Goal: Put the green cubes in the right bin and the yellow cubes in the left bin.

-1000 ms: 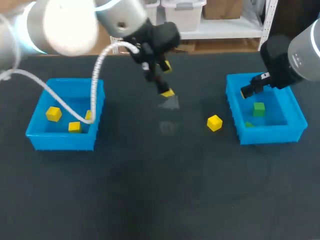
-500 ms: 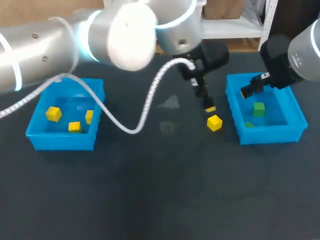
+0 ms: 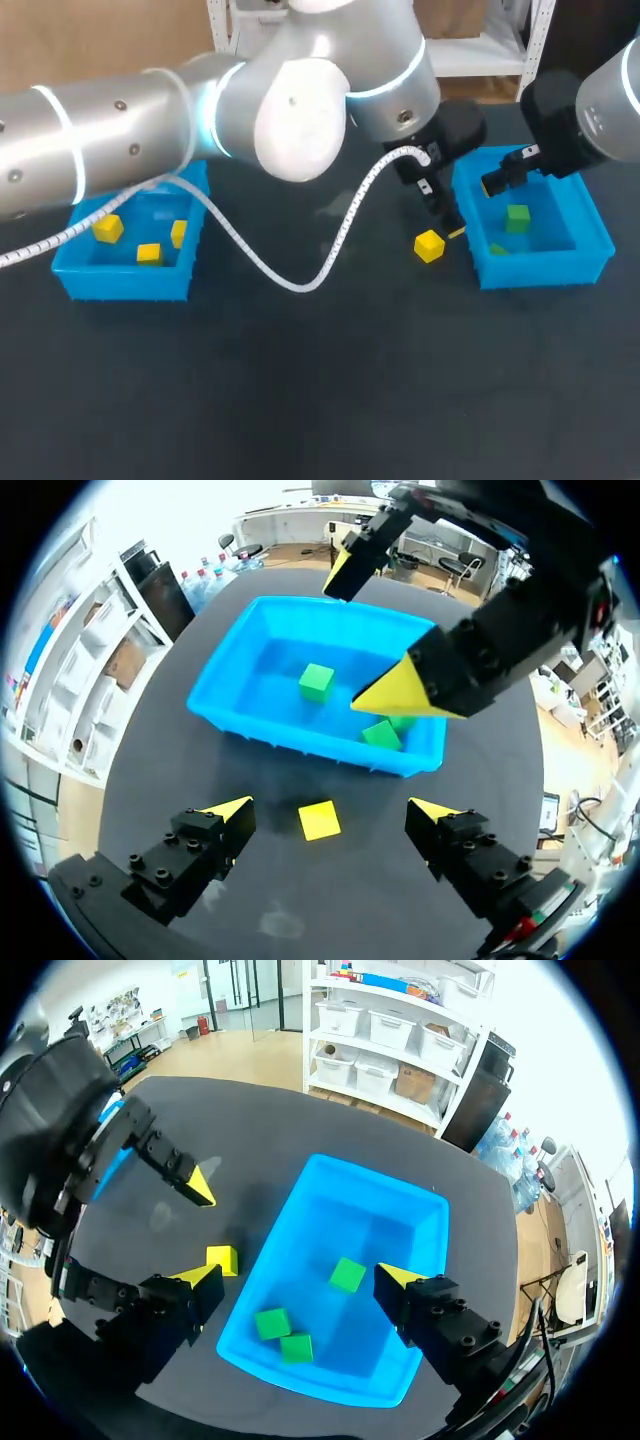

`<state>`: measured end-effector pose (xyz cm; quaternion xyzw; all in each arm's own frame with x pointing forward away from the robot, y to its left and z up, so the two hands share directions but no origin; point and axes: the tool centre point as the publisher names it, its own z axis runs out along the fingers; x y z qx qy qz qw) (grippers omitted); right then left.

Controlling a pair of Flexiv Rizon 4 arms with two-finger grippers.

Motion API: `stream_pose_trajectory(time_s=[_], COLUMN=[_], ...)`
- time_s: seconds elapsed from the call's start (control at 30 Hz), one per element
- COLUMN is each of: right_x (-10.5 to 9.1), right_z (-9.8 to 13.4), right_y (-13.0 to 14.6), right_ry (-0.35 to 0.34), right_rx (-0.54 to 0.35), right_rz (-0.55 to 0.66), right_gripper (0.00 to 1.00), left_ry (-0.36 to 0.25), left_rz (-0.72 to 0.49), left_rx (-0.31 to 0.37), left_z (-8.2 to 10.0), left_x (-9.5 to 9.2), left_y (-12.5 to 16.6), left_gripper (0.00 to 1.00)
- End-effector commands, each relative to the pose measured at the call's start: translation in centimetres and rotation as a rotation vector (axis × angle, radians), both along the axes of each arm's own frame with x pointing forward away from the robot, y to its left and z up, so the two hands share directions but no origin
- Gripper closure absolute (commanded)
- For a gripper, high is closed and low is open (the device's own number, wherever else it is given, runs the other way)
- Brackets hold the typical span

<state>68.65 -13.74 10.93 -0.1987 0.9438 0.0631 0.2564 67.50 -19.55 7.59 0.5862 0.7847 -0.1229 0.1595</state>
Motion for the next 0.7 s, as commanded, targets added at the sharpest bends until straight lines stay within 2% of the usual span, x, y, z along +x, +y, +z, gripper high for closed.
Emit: stream_pose_trajectory(time_s=[0.03, 0.3, 0.7], right_x=[-0.3, -0.3, -0.3], right_z=[-0.1, -0.1, -0.1], right_y=[0.0, 0.0, 0.0], right_ry=[-0.010, -0.010, -0.010], right_rx=[-0.001, -0.001, -0.001], right_rz=[-0.005, -0.005, -0.005], right_gripper=[0.00, 0.00, 0.00], left_ry=[-0.007, -0.031, -0.028], left_rz=[0.011, 0.053, 0.091], left_rx=[0.000, 0.002, 0.009], left_z=[-0.2, -1.4, -3.7], left_x=[-0.2, -0.1, 1.1], left_y=[0.4, 0.9, 0.4], left_gripper=[0.00, 0.00, 0.00])
